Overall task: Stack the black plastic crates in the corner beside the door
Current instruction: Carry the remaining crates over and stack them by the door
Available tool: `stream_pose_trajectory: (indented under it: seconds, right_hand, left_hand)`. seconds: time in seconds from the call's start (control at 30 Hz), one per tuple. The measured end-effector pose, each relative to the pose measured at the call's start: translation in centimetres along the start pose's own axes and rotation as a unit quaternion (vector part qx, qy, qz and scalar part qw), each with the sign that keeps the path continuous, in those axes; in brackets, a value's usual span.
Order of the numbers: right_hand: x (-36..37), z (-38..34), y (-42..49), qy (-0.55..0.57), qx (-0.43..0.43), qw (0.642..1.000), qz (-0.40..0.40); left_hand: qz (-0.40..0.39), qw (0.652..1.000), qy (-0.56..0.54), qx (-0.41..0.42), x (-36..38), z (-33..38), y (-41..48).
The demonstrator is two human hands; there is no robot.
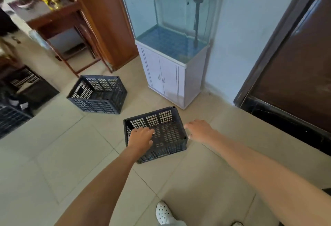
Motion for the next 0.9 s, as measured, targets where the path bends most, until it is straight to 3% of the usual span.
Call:
stream_pose_trajectory:
  seconds: [0.13,0.4,0.57,0.7,0.9]
  right_hand:
    - [-1.6,-7.0,4.3,0.023,-0.025,0.999,0.022]
    - [-2.4,-14.0,13.7,-0.032,-0.042,0.998,-0.033]
    - [-6.8,-19.1,21.2,-0.036,-0.060,0.997,-0.034]
    - [-11.4,-25.6,27.3,-0.050,-0.100,0.994,-0.010]
    - [-15.1,-37.4,33.2,-0.096,-0.161,0.982,-0.020]
  left_hand:
    - [0.001,0.999,-0.016,-0.034,0.6,-7.8,-1.3]
    - [-0.001,0.993,-0.081,-0.085,2.7,-18.1,-0.9]
    - [-0.005,0.989,-0.076,-0.129,1.5,-27.5,-0.7]
    - [0.038,0.974,-0.110,-0.193,0.1,-35.8,-1.5]
    - [0.033,0.956,-0.156,-0.247,1.2,-46.0,-4.1]
Point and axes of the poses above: each hand's wrist, its own y-axis towards the middle knuckle, its own x-axis out of the palm, z = x × y, the point moved 5 cm from there along y, towards the middle knuckle, and after that the axes turned 15 degrees about x, right-handed, at the moved point
